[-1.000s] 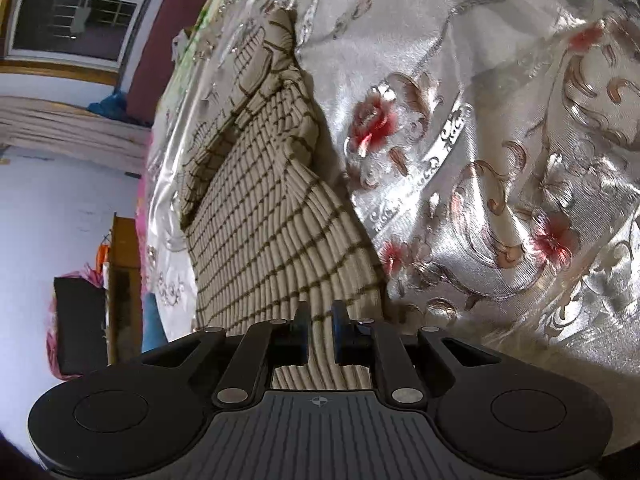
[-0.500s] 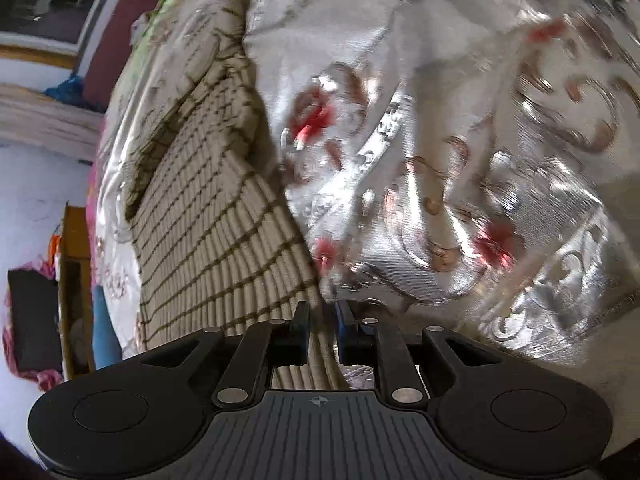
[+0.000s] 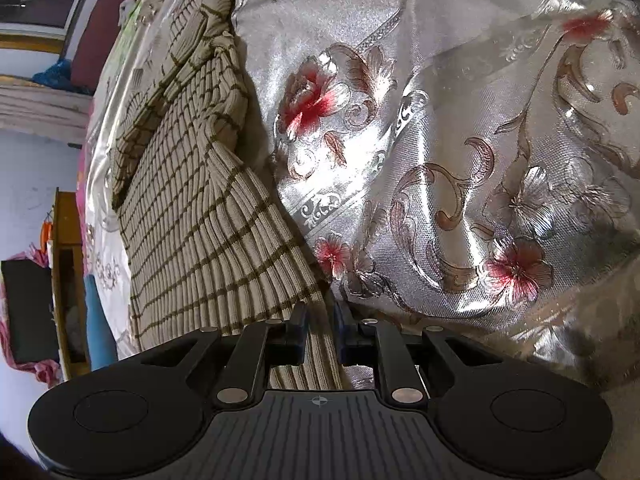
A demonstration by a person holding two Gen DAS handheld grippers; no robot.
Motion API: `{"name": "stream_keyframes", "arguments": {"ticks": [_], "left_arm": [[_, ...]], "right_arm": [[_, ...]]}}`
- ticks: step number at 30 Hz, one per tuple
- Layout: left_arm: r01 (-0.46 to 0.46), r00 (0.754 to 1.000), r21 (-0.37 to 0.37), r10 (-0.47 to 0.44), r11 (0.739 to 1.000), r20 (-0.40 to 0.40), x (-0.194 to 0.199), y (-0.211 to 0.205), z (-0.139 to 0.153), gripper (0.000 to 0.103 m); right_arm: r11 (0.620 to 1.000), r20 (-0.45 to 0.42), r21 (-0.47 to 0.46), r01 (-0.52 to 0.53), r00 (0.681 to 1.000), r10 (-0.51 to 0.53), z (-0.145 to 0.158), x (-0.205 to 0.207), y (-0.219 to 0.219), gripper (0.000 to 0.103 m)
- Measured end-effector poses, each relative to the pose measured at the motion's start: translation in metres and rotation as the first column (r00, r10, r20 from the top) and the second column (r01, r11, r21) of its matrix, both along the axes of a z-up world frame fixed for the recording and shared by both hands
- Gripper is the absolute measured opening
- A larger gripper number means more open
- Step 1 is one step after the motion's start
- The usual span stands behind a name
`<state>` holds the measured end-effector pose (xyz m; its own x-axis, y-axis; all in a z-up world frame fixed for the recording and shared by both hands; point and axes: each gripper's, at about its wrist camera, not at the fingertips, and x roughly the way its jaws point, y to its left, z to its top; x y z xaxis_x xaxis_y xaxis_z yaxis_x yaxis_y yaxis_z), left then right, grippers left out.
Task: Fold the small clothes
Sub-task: 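Lift the hem with both tools and fold it over toward the collar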
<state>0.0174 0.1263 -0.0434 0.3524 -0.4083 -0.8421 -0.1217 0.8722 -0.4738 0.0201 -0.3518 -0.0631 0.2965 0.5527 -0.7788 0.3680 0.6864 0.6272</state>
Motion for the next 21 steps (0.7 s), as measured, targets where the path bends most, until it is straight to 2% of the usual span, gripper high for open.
{"name": "stream_keyframes", "arguments": {"ticks": [10,15,18,21], "left_arm": [[0.006,1.000,0.021,-0.006,1.000,-0.006,0.004,-0.005,-0.001,0.018],[0.001,1.000,0.009,-0.001,1.000,-0.006,0.004,-0.003,-0.001,0.018],[0.018,0.999,0.027,-0.019,0.999,0.030,-0.001,-0.005,0.005,0.016],[0.044,0.993,0.026,-0.047,0.999,0.105,-0.007,-0.010,0.014,0.013]], "right_arm": [[0.995,0.001,0.094,-0.016,1.000,0.016,-0.015,0.007,0.001,0.016],[0.991,0.045,0.130,0.002,0.999,-0.008,-0.010,-0.001,0.000,0.008],[0.982,0.079,0.187,0.028,0.996,-0.044,-0.003,-0.014,0.003,0.008],[0.969,0.116,0.242,0.048,0.990,-0.078,0.004,-0.025,0.007,0.007]]}}
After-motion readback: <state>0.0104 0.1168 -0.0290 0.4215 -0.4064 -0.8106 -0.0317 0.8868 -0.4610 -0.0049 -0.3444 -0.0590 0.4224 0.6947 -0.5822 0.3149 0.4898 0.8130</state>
